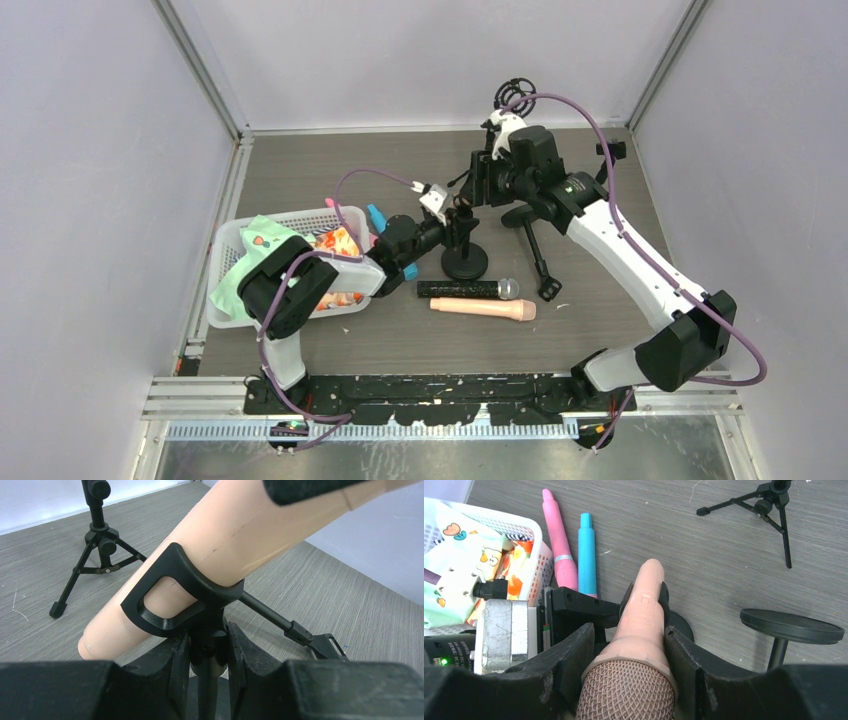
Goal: Attach the microphones to the stand
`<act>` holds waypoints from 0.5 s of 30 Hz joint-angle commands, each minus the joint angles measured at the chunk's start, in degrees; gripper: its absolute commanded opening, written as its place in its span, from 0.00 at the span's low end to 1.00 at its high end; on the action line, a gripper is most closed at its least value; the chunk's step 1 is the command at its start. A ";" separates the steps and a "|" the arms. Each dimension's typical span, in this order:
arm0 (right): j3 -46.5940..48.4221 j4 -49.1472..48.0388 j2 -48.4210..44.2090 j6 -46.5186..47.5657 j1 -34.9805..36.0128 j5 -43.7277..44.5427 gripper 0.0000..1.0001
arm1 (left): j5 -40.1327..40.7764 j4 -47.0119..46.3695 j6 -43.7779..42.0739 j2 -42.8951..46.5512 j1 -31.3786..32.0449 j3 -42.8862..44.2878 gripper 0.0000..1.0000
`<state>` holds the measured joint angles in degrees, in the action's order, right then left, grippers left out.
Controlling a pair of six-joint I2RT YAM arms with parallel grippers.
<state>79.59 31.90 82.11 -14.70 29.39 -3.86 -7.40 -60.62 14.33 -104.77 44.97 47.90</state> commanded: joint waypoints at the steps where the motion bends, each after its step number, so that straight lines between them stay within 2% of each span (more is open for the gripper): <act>1: -4.67 19.15 6.52 4.23 -0.47 2.66 0.01 | -4.66 -7.23 -3.60 0.84 2.36 1.06 0.00; 12: -6.64 20.97 2.31 3.09 -0.19 2.27 0.01 | 2.16 -4.76 -2.99 1.08 2.31 0.97 0.00; 15: -6.84 20.42 0.08 2.36 -0.17 1.14 0.10 | 2.95 -4.15 -2.99 1.14 2.31 1.04 0.00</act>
<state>76.97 42.13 79.53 -13.58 29.58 -5.45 -4.99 -60.60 12.16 -104.77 46.02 47.90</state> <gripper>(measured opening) 0.565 0.293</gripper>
